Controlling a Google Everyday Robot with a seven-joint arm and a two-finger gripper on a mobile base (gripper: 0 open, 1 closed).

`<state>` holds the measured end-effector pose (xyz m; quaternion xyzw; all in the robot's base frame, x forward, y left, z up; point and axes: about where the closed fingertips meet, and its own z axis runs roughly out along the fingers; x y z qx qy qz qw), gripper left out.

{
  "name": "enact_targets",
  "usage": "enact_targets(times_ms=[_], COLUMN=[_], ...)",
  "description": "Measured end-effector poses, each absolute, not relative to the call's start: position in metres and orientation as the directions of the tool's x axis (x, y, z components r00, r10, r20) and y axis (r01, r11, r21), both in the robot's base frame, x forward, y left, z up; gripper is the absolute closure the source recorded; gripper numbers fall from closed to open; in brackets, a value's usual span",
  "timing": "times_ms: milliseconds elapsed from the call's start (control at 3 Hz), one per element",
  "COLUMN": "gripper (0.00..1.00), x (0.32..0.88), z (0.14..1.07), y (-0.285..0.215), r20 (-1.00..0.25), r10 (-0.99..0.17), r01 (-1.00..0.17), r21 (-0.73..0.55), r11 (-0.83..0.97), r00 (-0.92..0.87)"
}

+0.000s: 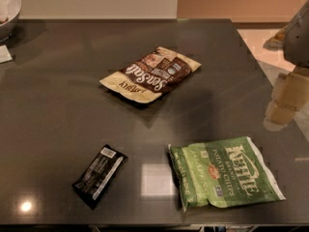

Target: Move brown chip bag near green jalapeno chip bag

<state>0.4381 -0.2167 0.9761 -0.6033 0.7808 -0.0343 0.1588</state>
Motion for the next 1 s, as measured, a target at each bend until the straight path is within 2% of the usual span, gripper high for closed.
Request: enact_targets(times_ms=[667, 1000], gripper=[0.00, 0.00], x=[0.448, 0.478], z=[0.977, 0.972], y=[-0.211, -0.191], r20=[-0.212, -0.246], r10=[-0.956, -0.959], r01=[-0.935, -0.942], r21=[-0.249, -0.265], r11=[0.254, 0.205], r00=[-0.203, -0.140])
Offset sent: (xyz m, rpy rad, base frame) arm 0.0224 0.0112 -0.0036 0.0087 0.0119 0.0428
